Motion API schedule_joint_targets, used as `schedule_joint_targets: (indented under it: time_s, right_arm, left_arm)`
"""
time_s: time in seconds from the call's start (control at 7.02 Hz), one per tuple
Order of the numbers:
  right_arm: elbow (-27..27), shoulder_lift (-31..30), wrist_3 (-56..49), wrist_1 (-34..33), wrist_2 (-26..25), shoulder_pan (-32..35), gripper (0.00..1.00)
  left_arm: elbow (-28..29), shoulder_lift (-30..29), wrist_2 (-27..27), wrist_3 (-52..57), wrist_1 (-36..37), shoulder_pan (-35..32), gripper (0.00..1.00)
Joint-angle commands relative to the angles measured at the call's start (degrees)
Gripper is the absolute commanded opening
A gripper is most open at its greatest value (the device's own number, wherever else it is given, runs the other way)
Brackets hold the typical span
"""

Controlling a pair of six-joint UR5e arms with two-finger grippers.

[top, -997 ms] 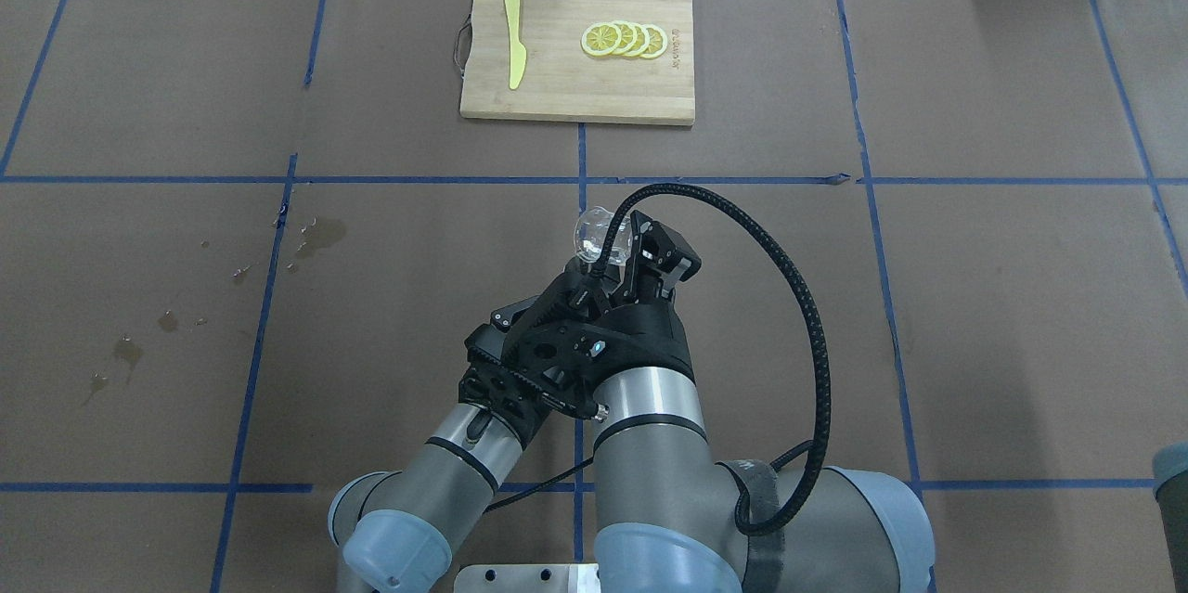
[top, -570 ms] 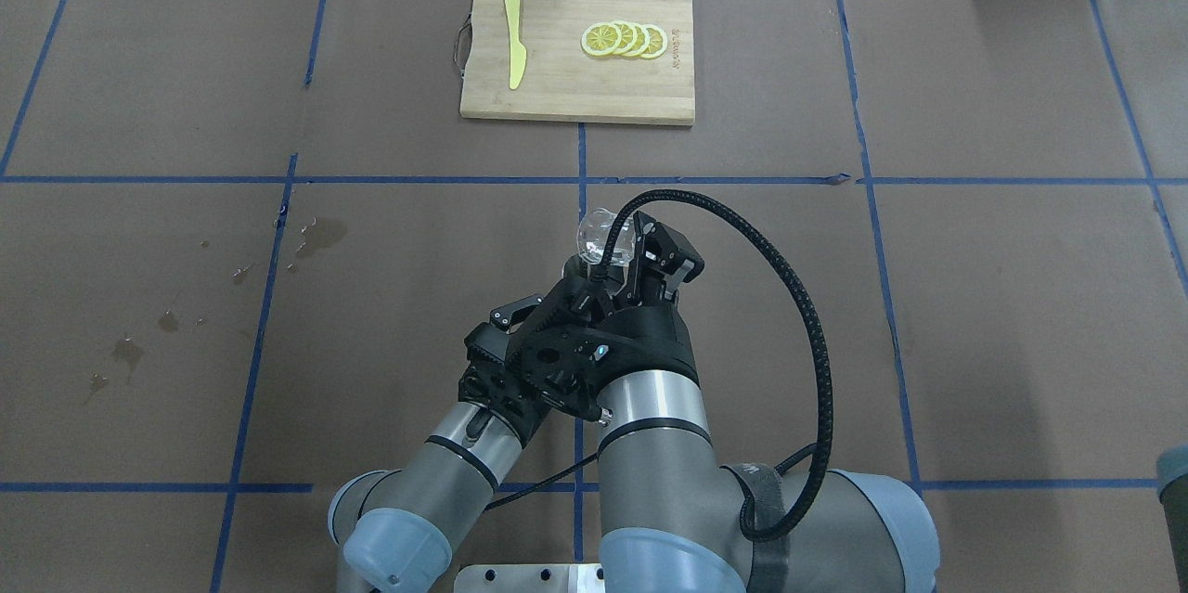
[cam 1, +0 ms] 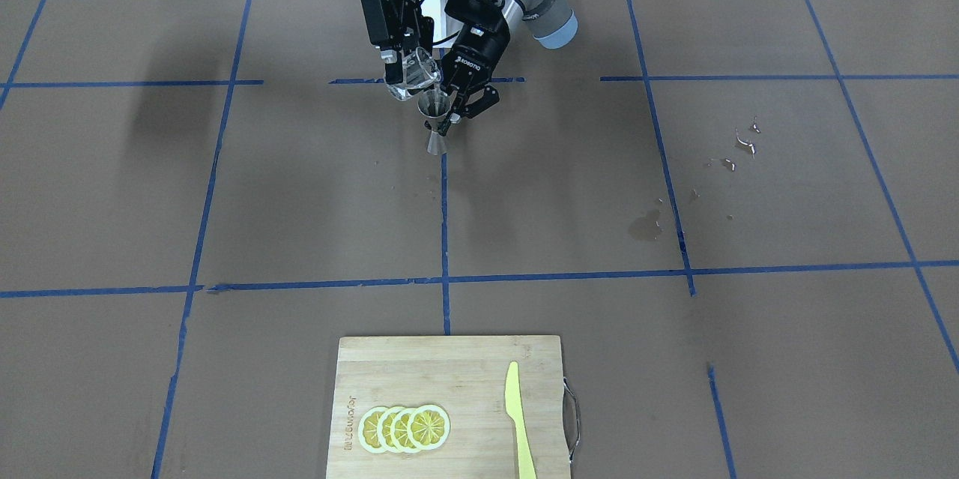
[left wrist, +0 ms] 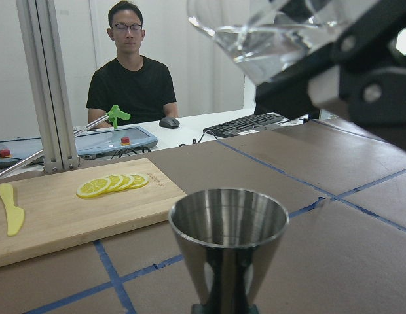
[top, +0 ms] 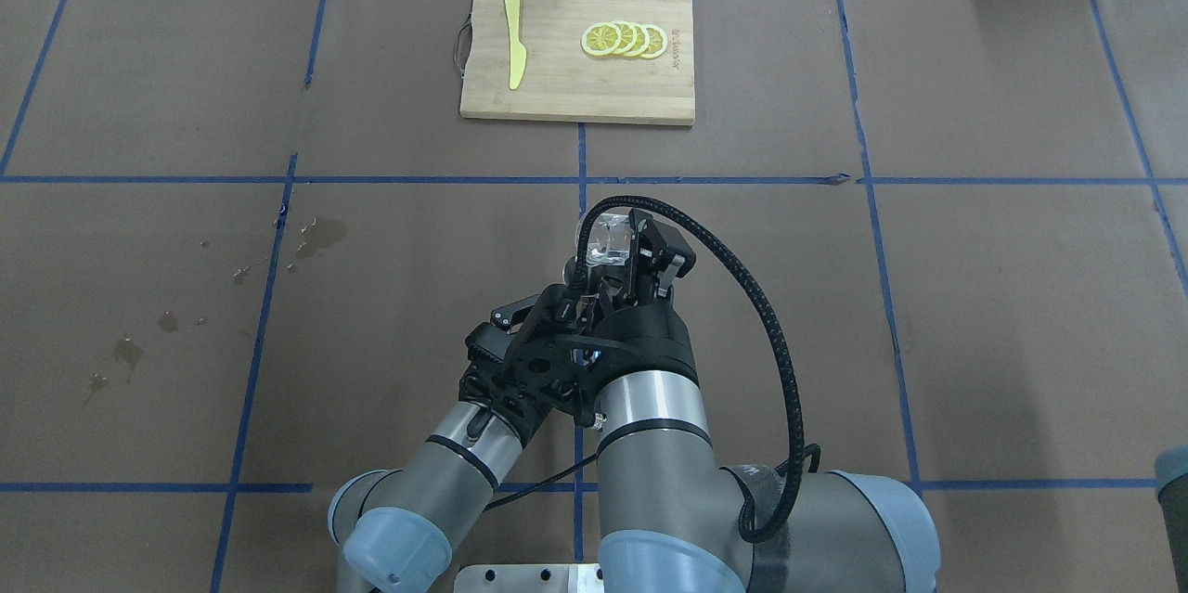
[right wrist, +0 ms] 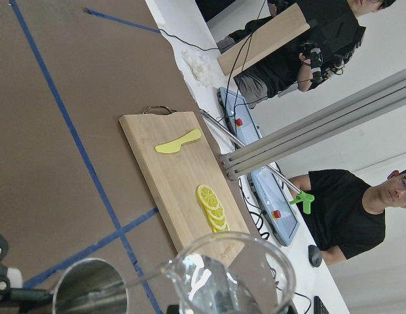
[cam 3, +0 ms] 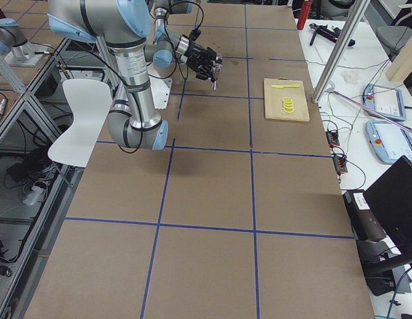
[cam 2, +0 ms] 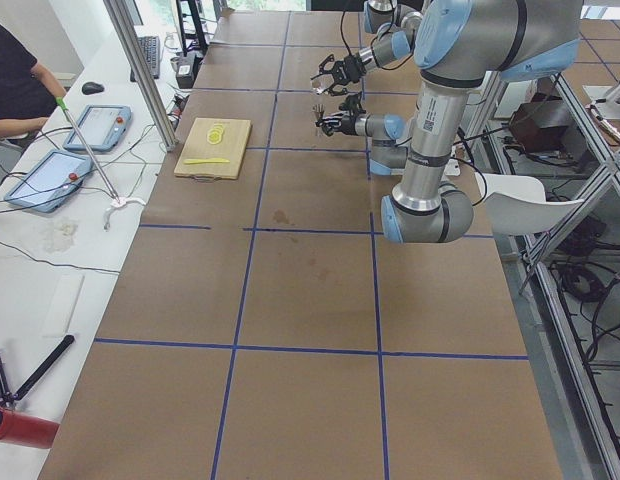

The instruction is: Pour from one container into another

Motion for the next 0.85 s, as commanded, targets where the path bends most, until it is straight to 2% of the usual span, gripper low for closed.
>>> schedule_joint_targets:
  time_s: [0.0, 0.43, 0.71]
  right_arm:
    - [0.08, -0.05, -2.83, -0.08, -0.48, 0.07, 0.0]
    - [0.08, -0.04, -7.04, -0.43, -1.61, 0.34, 0.0]
    - [1.04, -0.04, -8.73, -2.89, -2.76, 0.34, 0.0]
  left_arm:
    - [-0.03, -0.01, -0.47, 0.03, -0.04, 0.0, 0.0]
    - [-0.03, -0.01, -0.47, 0.03, -0.04, 0.0, 0.0]
    - [-0.03, -0.01, -0.47, -0.06, -0.04, 0.0, 0.0]
